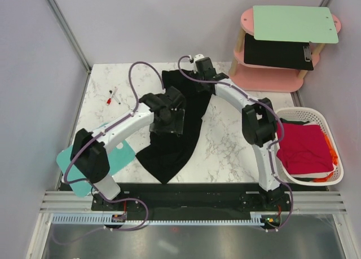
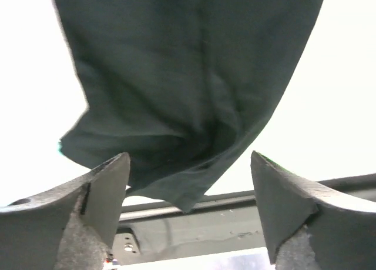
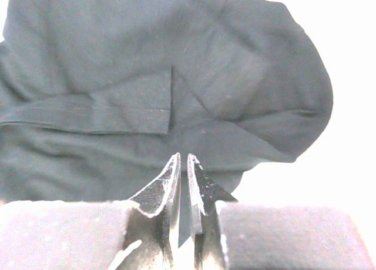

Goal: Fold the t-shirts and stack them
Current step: Rotate the tshirt 90 degrees

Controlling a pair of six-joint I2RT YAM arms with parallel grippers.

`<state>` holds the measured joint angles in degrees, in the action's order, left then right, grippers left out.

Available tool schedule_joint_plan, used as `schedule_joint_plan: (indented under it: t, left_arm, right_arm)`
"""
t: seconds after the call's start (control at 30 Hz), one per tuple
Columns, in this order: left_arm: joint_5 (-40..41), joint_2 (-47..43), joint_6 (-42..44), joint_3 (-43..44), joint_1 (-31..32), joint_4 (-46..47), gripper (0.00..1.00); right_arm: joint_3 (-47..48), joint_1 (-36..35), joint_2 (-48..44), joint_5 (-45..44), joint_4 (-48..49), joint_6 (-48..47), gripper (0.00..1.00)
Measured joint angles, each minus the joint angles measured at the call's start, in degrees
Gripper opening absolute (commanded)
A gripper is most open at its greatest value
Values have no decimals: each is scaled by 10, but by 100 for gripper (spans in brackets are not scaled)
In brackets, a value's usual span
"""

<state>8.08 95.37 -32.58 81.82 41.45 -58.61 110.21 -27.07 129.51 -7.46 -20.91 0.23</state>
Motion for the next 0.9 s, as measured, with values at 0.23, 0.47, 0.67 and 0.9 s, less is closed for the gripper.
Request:
schedule_joint_plan:
  t: [0.23, 0.47, 0.67, 0.9]
  left_arm:
    - [35, -17, 1, -50, -81, -5, 2]
    - [57, 7, 0, -84, -177, -29, 2]
    - [81, 34, 9, -82, -235, -52, 2]
    - [91, 63, 25, -144, -295, -42, 2]
  right_arm:
    - [-118, 2, -166, 25, 6, 47, 7]
    - [-279, -7, -226, 83, -10, 102, 6]
    - [-371, -34, -228, 116, -40, 130, 5]
    - [-386, -78, -229, 137, -34, 143, 5]
